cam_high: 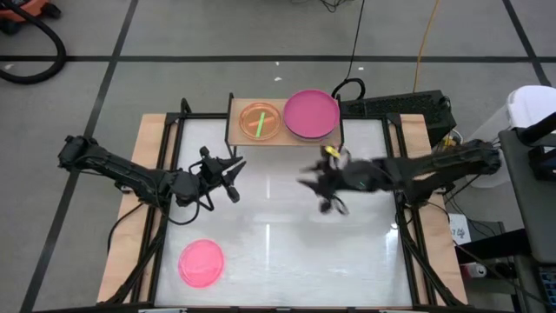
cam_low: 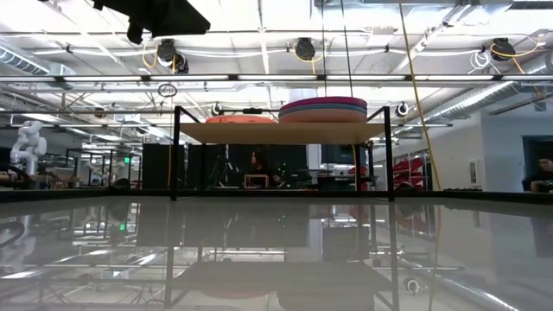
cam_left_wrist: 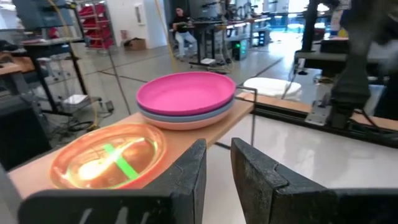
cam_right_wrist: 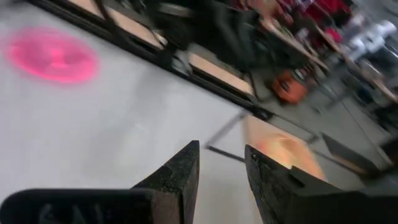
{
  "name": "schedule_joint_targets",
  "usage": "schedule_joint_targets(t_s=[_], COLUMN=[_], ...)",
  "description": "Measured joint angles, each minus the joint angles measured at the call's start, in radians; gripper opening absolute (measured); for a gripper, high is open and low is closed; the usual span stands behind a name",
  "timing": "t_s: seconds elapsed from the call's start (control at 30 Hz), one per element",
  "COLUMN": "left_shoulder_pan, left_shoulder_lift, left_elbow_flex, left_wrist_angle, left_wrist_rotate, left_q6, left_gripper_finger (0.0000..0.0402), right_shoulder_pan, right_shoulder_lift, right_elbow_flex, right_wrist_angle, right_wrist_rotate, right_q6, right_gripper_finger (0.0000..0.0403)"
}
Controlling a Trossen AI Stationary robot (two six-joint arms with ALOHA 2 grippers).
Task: Place and stack plates onto a shelf
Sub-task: Stack the small pink plate on top of the small pink plate on the shelf
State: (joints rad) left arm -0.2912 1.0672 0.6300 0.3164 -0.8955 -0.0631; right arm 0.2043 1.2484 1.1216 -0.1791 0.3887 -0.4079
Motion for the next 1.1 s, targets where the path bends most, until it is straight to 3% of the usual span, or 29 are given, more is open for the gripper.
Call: schedule_joint_targets(t_s=[0.17,0.3,0.47,0.67,0.77,0.93,1.1], left_shoulder_pan=[-0.006,-0.007,-0.008,-0.010,-0.008,-0.001,0.012], left_shoulder_lift=[0.000,0.020,0.096,0.174,0.178,0.177,0.177], left_elbow_flex=[0.000,0.000,0.000,0.002,0.043,0.189,0.303], left_wrist_angle=[0.011,0.034,0.029,0.003,-0.136,-0.542,-0.791], left_wrist_rotate=[0.007,0.065,0.083,0.241,0.296,0.385,0.514], left_q6=[-0.027,-0.029,-0.080,-0.177,-0.250,-0.443,-0.497], left_gripper_finger=[0.0081,0.0081,0.0081,0.0081,0.0081,0.0081,0.0081], right_shoulder_pan=[0.136,0.205,0.256,0.275,0.275,0.275,0.275], right_shoulder_lift=[-0.173,-0.285,-0.390,-0.461,-0.470,-0.473,-0.473], right_elbow_flex=[-0.307,-0.477,-0.583,-0.643,-0.647,-0.647,-0.647], right_wrist_angle=[0.214,0.353,0.393,0.393,0.397,0.411,0.411], right_wrist_rotate=[0.000,0.009,0.068,0.083,0.083,0.083,0.083], right_q6=[0.062,0.129,0.196,0.215,0.215,0.210,0.167], right_gripper_finger=[0.0114,0.0114,0.0114,0.0114,0.0114,0.0114,0.0114])
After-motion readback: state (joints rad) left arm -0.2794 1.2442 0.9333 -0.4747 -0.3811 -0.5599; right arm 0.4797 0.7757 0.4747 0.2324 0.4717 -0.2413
